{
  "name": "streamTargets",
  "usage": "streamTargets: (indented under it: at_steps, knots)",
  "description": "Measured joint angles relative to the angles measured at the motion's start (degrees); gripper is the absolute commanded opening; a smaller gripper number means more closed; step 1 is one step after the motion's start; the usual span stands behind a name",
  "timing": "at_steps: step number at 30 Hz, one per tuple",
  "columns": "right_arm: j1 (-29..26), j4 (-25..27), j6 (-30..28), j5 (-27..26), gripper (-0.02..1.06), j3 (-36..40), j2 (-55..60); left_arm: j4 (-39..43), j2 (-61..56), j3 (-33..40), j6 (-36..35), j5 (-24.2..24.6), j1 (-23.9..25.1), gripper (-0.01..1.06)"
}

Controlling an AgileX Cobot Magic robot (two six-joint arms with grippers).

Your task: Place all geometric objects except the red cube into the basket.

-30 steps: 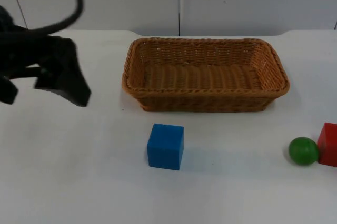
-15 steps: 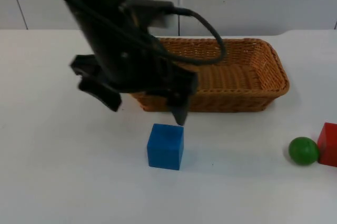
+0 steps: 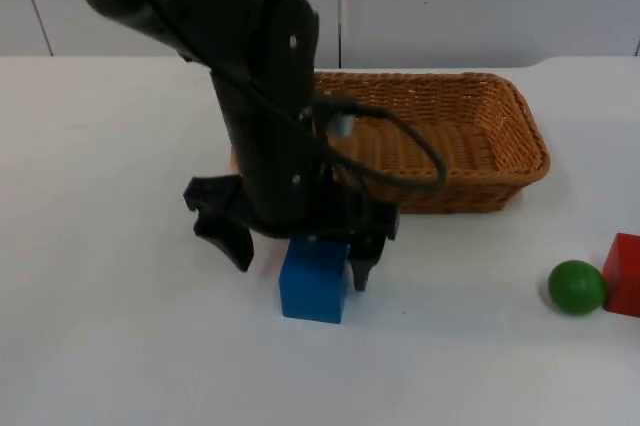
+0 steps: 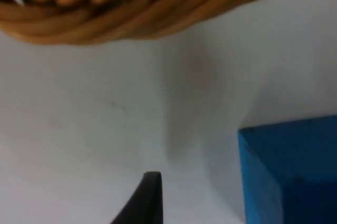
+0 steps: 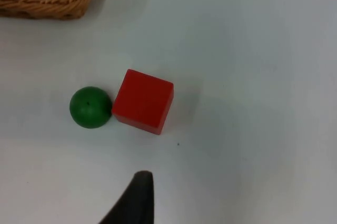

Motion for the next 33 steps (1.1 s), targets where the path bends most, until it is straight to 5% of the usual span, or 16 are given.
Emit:
streamTargets:
  at_steps: [7,10,11,12,14,15,25,33]
  knots:
    - [0.0,0.0,0.0,-0.37,1.05,0.0,0.0,-0.35,1.42,-0.09,-0.14,-1.2,-0.39,0.86]
    - [0.0,0.0,0.0,-0.61,1.05,0.0,0.0,-0.98,1.5,-0.09,-0.14,-1.2,-0.39,0.55]
    - [0.0,0.0,0.0,-0.75,1.05,0.0,0.0,-1.12,1.5,-0.09,-0.14,-1.07,-0.39,0.55]
    - [0.0,0.0,0.0,-0.84,1.05,0.0,0.0,-1.35,1.5,-0.09,-0.14,-0.67,-0.39,0.32]
    - [0.0,0.0,0.0,-0.78,1.05,0.0,0.0,-1.55,1.5,-0.09,0.21,0.22,-0.39,0.05]
    - [0.0,0.0,0.0,-0.78,1.05,0.0,0.0,-1.55,1.5,-0.09,0.21,0.22,-0.39,0.0]
    - [0.0,0.0,0.11,-0.78,1.05,0.0,0.0,-2.06,-8.38,-0.09,15.21,8.34,-0.95,0.01]
    - [0.0,0.0,0.11,-0.78,1.05,0.0,0.0,0.06,-15.08,-0.09,21.03,8.48,-0.95,0.01]
